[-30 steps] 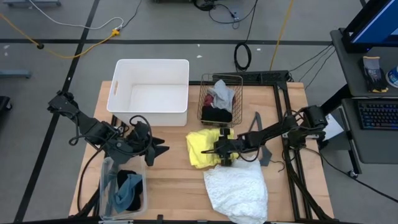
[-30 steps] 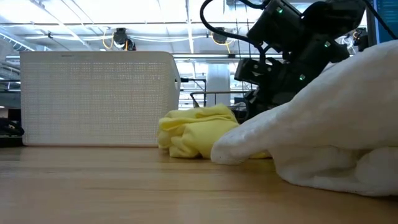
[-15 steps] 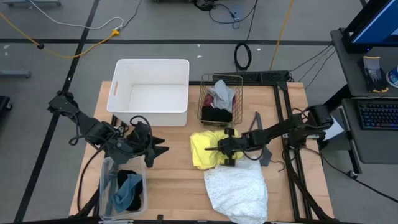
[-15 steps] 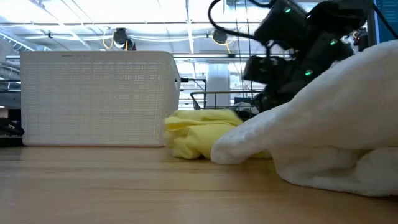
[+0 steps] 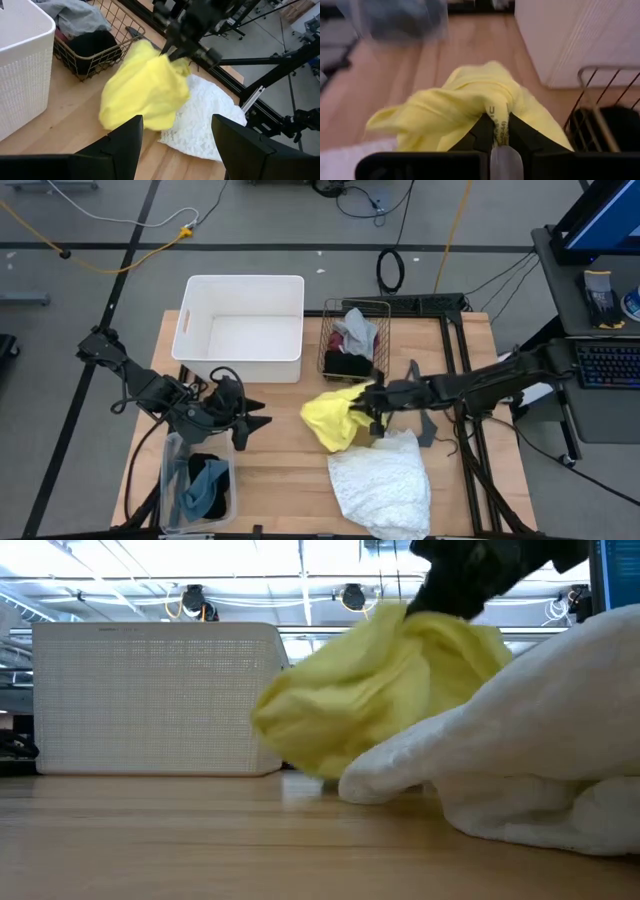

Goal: Pick & Place Cloths
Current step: Put the yellow sweater into the white bin

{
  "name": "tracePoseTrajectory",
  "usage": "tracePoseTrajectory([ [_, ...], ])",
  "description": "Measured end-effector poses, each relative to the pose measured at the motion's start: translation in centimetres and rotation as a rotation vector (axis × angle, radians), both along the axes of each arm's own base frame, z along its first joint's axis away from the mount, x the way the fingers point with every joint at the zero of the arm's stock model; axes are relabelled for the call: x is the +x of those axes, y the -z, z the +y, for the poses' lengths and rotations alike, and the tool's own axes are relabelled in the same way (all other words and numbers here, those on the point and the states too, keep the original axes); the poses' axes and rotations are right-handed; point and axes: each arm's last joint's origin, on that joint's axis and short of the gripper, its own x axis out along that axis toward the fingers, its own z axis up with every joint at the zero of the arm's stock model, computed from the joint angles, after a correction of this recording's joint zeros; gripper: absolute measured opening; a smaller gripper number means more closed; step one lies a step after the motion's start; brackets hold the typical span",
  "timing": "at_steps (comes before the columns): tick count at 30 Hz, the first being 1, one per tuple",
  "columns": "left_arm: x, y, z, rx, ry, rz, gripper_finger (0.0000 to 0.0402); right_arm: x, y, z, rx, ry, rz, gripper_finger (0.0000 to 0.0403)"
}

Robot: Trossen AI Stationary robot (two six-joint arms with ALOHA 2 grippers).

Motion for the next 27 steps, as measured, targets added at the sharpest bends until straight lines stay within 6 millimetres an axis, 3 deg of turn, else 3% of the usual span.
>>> tracePoseTrajectory([
  [9,0.5,-0.4,0.1,0.002,-0.006,-0.047,0.0241,-0.9,-5.2,0.0,0.046,-0.017,-0.287,0.0021],
  [16,1.8,-2.2,0.5,0.077,0.026,-0.201,0.0241,-0.2,-10.3,1.2,-0.049,-0.108,-0.432,0.0021],
  [23,2.5,-4.0,0.9,0.141,0.03,-0.354,0.0241,0.7,-13.0,2.5,-0.148,-0.169,-0.493,0.0021],
  [27,3.1,-4.0,1.5,0.121,0.003,-0.363,0.0241,1.7,-13.7,3.3,-0.196,-0.201,-0.5,0.0021],
])
